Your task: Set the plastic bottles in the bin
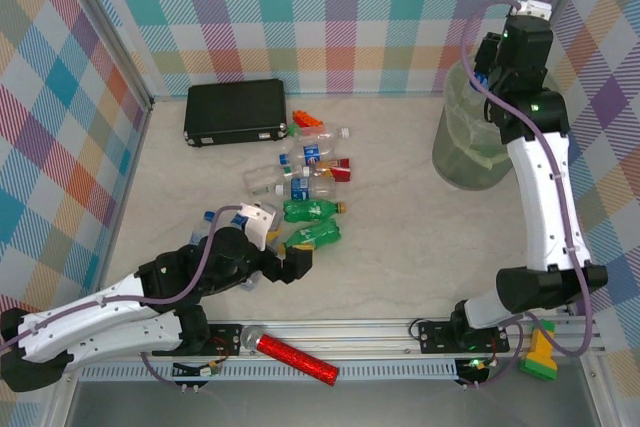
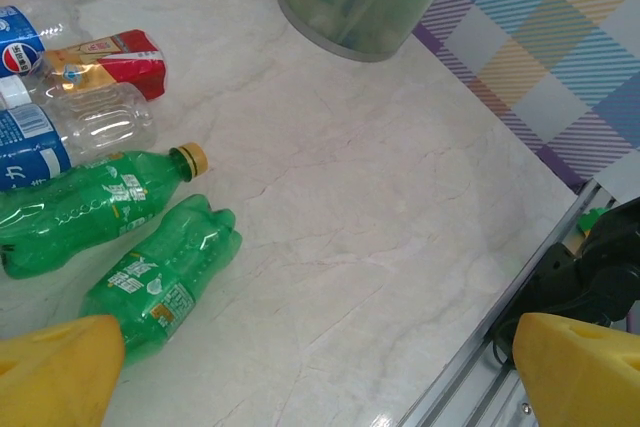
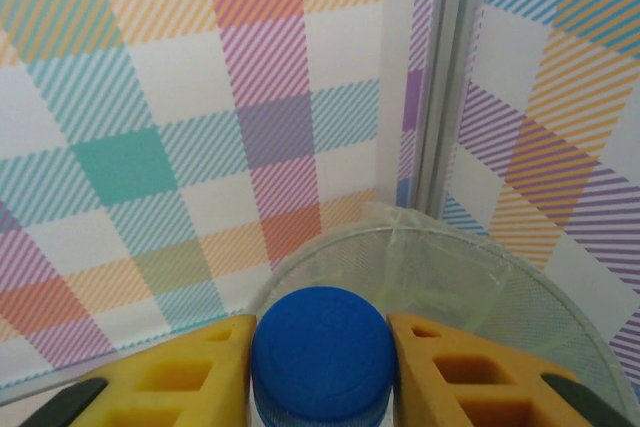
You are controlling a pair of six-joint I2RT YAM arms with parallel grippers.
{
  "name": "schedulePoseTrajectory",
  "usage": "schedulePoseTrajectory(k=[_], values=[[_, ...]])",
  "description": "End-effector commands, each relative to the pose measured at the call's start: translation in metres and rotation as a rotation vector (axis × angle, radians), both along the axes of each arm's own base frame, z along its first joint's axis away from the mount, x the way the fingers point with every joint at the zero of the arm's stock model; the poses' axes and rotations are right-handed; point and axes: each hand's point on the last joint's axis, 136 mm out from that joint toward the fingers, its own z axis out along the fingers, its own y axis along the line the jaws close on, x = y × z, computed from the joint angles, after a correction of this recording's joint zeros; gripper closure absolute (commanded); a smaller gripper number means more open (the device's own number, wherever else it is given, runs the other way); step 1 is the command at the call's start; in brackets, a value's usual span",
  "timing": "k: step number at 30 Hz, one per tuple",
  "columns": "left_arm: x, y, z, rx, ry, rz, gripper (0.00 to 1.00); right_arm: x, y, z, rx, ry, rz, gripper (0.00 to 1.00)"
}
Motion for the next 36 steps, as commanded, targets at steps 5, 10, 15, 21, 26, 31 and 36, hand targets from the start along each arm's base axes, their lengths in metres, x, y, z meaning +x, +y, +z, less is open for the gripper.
schedulePoseTrajectory(k=[5,10,15,21,26,31,36], values=[[-0.005,0.016,-0.004,0.012,0.016,0.024,0.01,0.032,-0.023,-0.013,0.002,0.01,-0.056,0.66],[-0.006,0.026,0.0,0.005,0.013,0.047,0.01,0.053,-0.021,-0.04,0.045,0.077,-0.036,0.66],[-0.006,0.032,0.002,-0.004,0.009,0.063,0.0,0.062,-0.013,-0.062,0.091,0.129,-0.002,0.66],[-0.006,0.033,0.004,-0.001,0.011,0.061,0.0,0.065,-0.008,-0.067,0.069,0.163,0.041,0.02],[-0.006,0.032,0.005,-0.003,0.008,0.062,0.0,0.056,-0.003,-0.053,0.077,0.132,0.067,0.01],[-0.004,0.032,0.003,0.001,0.005,0.073,0.0,0.042,0.009,-0.039,0.142,0.103,0.126,0.01],[0.004,0.039,-0.004,0.018,0.003,0.137,0.01,0.02,0.027,-0.031,0.214,0.105,0.197,0.01]])
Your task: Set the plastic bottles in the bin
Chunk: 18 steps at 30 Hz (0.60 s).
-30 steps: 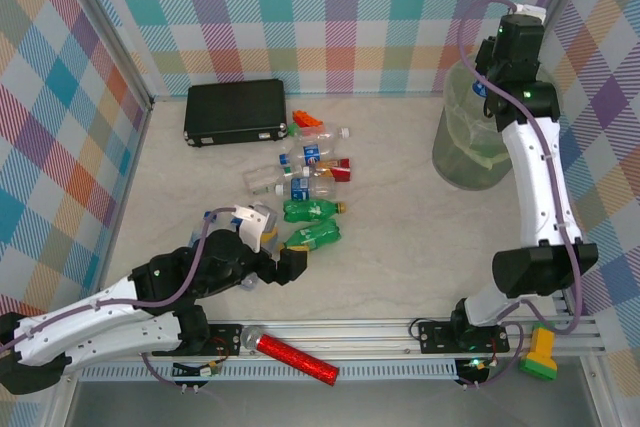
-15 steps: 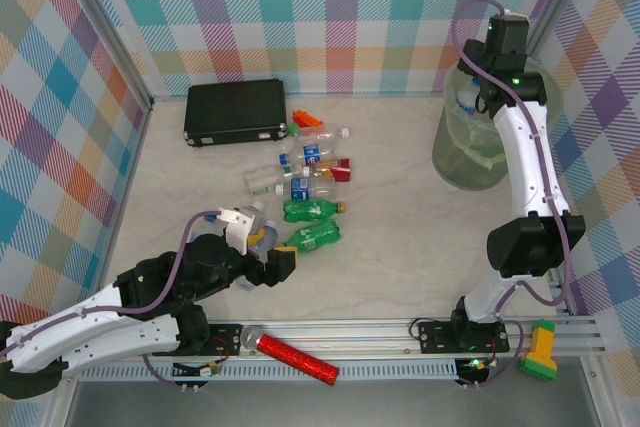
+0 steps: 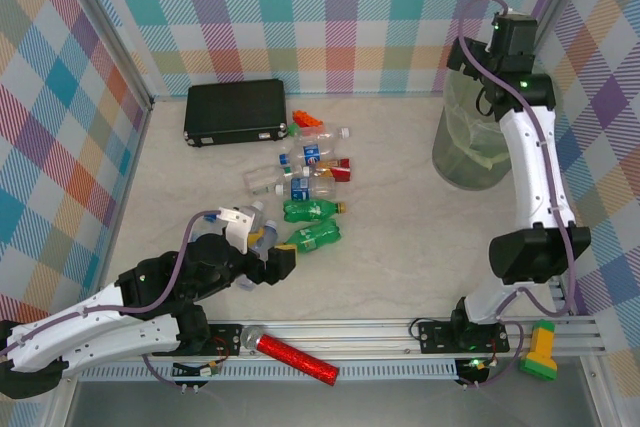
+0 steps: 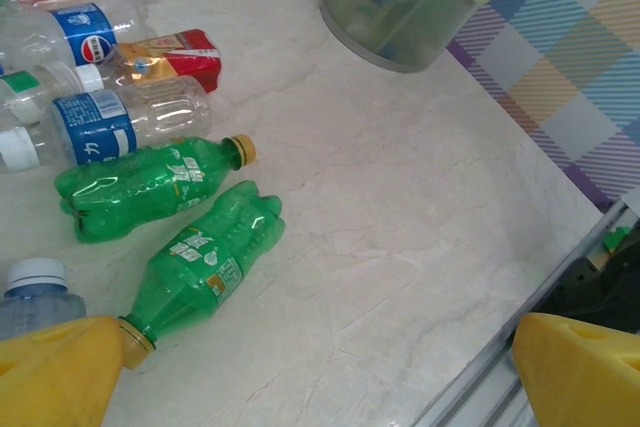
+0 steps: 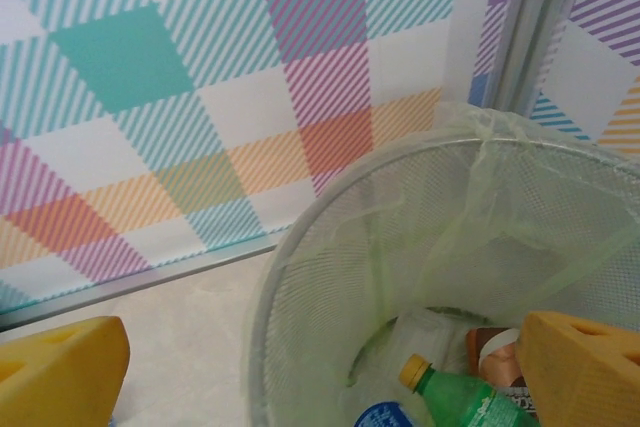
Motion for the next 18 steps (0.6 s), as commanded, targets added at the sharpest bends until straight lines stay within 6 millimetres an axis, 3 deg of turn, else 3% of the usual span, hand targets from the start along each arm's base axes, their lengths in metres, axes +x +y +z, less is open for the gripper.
schedulePoseTrajectory(k=[1,8,13,18], values=[[0.008,0.009,-0.004,0.013,-0.003,0.078,0.0,-0.031,0.02,0.03,0.089,-0.055,0.075,0.01],[0.023,0.031,-0.025,0.083,0.021,0.252,0.01,-0.069,0.078,0.006,0.135,-0.031,0.245,0.01],[0.03,0.057,-0.051,0.194,0.07,0.412,0.0,-0.094,0.13,-0.035,0.104,0.015,0.38,0.01],[0.025,0.07,-0.081,0.294,0.156,0.473,0.0,-0.122,0.174,-0.073,0.156,0.075,0.49,0.01]])
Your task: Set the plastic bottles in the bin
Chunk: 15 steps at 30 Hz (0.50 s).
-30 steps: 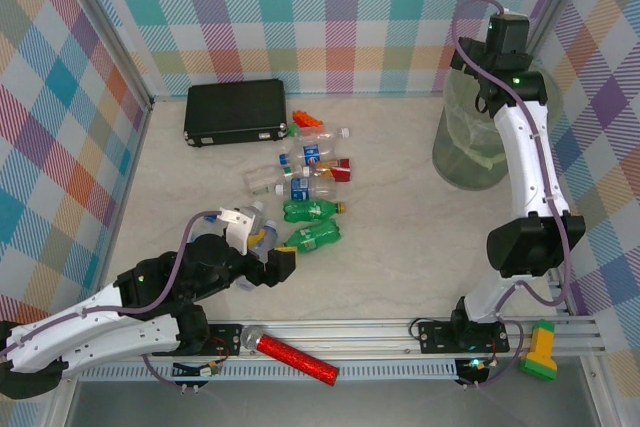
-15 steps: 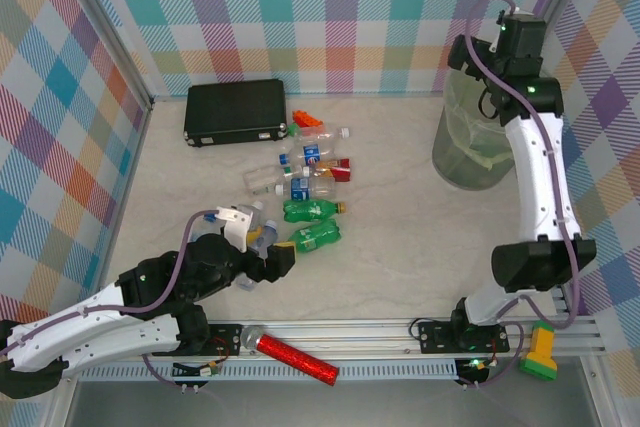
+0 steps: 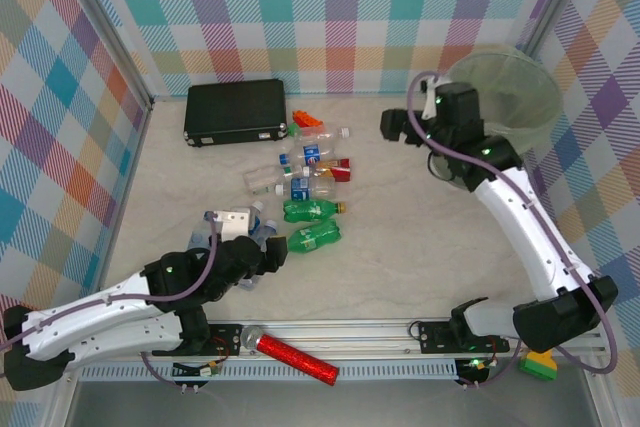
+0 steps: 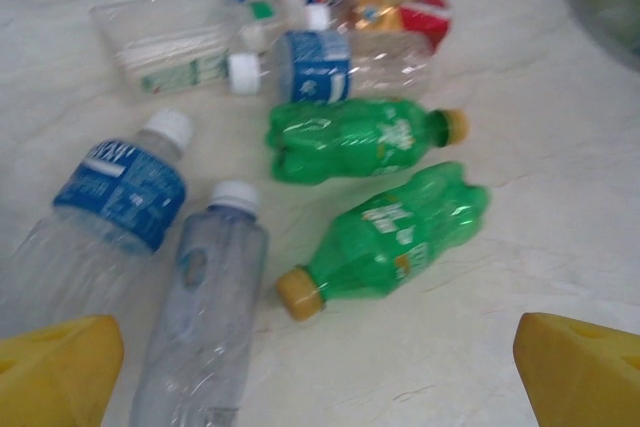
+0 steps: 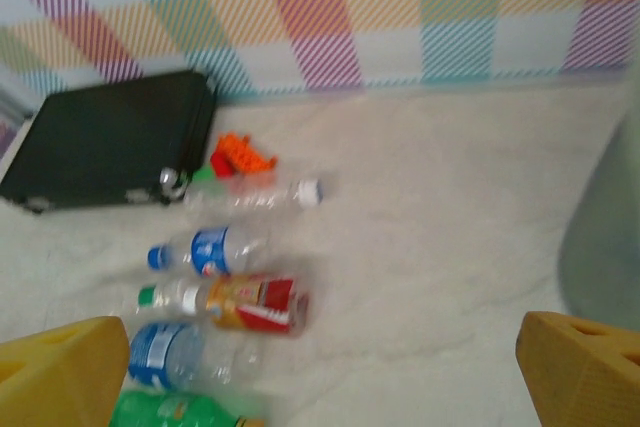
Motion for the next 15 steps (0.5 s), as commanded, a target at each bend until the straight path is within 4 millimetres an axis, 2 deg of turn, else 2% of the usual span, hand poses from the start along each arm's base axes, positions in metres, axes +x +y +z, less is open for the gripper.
schedulePoseTrajectory(k=[1,4,7,13,15], values=[[-0.006,0.025,-0.027,0.097,0.073,0.1,0.0,-0.019,0.028,0.004,0.074,-0.037,0.075,0.01],[-0.01,0.033,-0.043,0.161,0.135,0.133,0.02,-0.039,0.055,-0.018,0.089,0.006,0.144,0.01],[-0.013,0.031,-0.062,0.183,0.2,0.127,0.05,-0.059,0.076,-0.034,0.115,0.043,0.192,0.01],[-0.013,0.027,-0.102,0.154,0.339,0.122,0.07,-0.094,0.104,-0.045,0.169,0.056,0.286,0.01],[-0.012,0.028,-0.111,0.168,0.371,0.123,0.09,-0.101,0.105,-0.047,0.168,0.064,0.295,0.01]])
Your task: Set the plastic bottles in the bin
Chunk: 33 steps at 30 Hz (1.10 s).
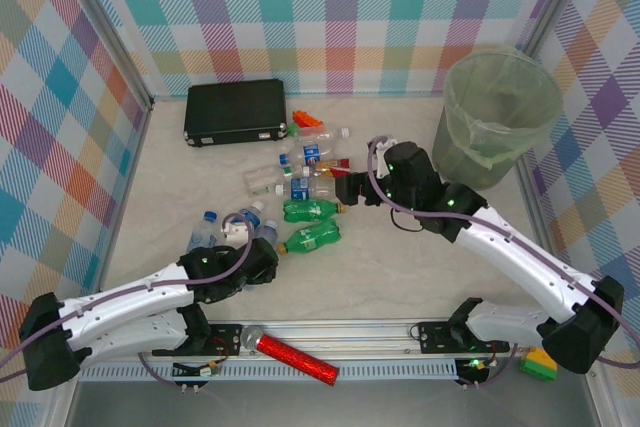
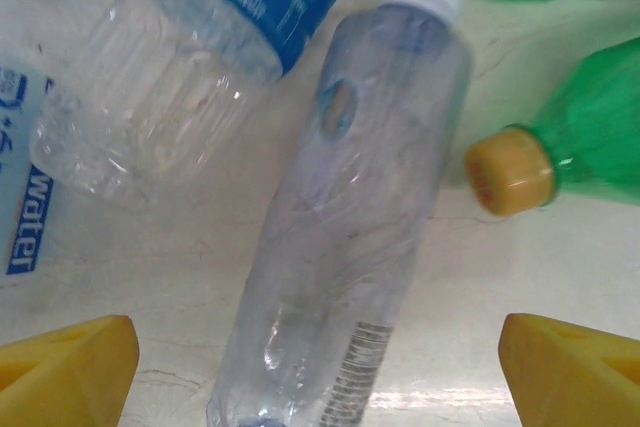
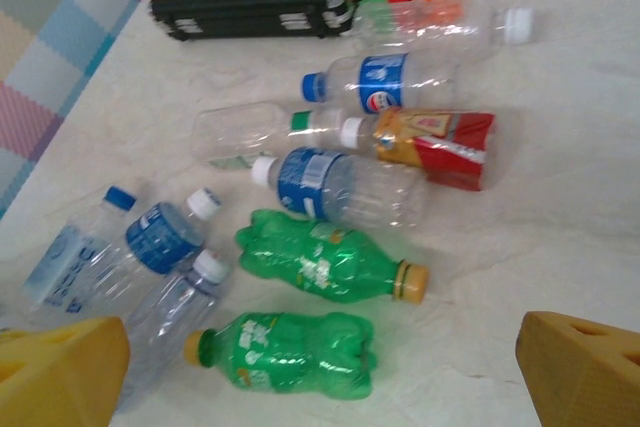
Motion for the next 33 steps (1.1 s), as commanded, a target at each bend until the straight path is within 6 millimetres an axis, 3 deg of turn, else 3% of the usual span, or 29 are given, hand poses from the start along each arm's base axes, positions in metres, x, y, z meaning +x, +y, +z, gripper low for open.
schedulePoseTrajectory(k=[1,11,16,21,26,33], values=[[0.0,-0.01,-0.015,-0.028,0.069,-0.033,0.11,-0.008,0.007,0.017,0.078,-0.028,0.009,0.01],[0.0,-0.031,-0.049,0.012,0.2,-0.113,0.21,-0.021,-0.007,0.025,0.087,-0.052,0.001,0.01],[0.0,-0.03,-0.053,0.046,0.227,-0.11,0.26,-0.025,-0.01,0.027,0.096,-0.049,0.002,0.01],[0.002,-0.029,-0.051,0.051,0.22,-0.101,0.38,-0.031,-0.01,0.032,0.131,-0.041,0.016,0.01],[0.001,-0.028,-0.041,0.032,0.201,-0.104,0.53,-0.039,-0.008,0.038,0.168,-0.028,0.045,0.01],[0.002,-0.025,0.0,-0.062,0.096,-0.117,0.51,-0.05,0.006,0.046,0.265,-0.009,0.116,0.01]])
